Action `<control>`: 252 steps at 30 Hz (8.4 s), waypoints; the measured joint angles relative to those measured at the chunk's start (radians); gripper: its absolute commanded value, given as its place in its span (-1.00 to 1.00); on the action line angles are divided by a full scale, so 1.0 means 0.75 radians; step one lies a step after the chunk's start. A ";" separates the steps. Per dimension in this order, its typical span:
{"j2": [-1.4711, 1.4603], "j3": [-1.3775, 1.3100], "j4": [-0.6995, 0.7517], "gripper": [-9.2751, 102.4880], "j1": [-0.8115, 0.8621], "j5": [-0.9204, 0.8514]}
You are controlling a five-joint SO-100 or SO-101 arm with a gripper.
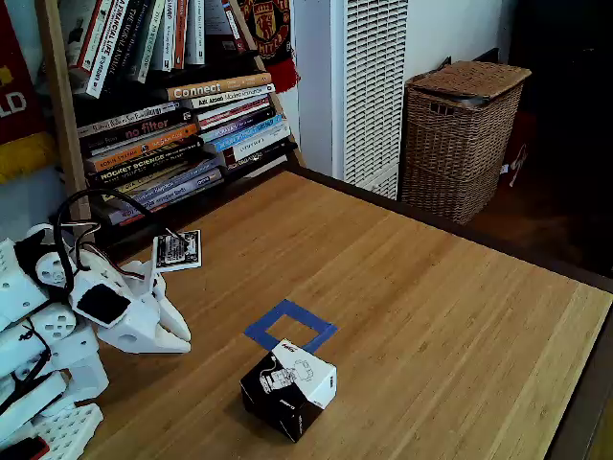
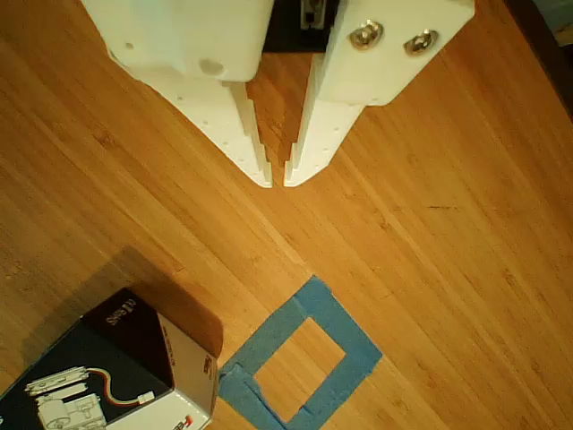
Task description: Push the box on top of the target
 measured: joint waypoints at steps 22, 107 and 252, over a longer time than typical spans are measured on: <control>0.000 0.000 0.002 -0.66 0.000 0.000; -1.188 -0.879 -0.008 -0.84 0.270 -0.634; -2.409 -1.440 -0.485 -0.84 0.875 -1.939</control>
